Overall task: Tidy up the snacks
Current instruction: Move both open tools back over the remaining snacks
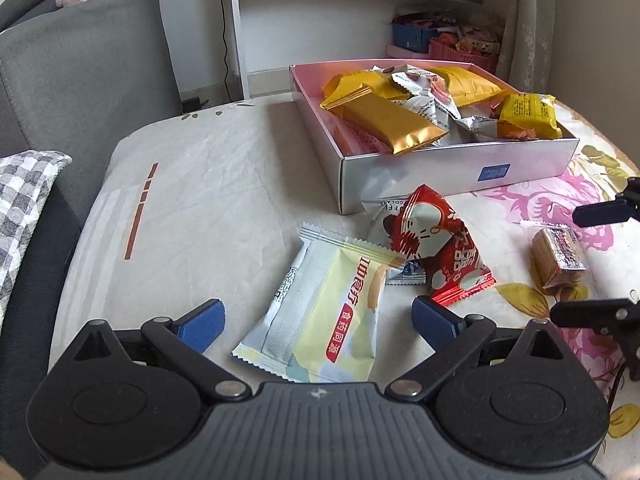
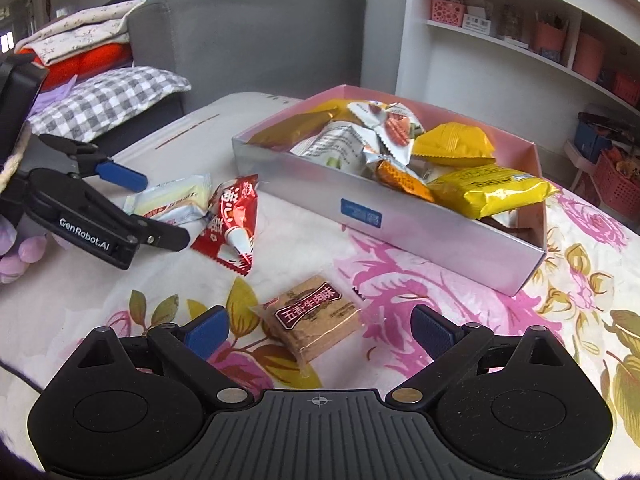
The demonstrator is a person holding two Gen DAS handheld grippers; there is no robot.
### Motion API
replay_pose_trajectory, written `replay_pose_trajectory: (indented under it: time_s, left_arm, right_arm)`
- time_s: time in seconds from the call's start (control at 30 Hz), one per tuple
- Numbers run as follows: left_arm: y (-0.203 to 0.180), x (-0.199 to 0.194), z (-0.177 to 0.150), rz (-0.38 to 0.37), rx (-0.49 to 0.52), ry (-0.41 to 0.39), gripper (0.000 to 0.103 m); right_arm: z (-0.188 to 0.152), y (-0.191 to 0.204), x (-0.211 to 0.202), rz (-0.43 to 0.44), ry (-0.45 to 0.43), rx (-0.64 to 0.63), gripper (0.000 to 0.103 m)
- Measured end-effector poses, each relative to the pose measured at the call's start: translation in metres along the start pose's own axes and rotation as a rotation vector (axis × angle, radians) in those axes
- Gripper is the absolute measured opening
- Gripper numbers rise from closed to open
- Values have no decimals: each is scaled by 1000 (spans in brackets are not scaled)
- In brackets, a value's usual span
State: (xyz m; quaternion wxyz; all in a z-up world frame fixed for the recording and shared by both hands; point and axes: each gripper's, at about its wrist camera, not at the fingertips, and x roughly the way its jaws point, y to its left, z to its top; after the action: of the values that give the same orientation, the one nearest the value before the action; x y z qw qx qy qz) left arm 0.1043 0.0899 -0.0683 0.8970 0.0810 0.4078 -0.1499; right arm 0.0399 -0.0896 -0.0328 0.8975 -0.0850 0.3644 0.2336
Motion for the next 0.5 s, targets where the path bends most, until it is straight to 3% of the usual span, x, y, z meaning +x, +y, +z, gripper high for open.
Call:
replay_pose_trajectory:
  time_s: [0.3,0.5]
  left_arm:
    - [0,3,3,-24,2,-25,92]
    - [-5,0,7,-39,14,-14,76]
  right_arm:
    - [1,2,11,-10,-16,-5,103]
    - [2,3,13,-16,-31,-3,103]
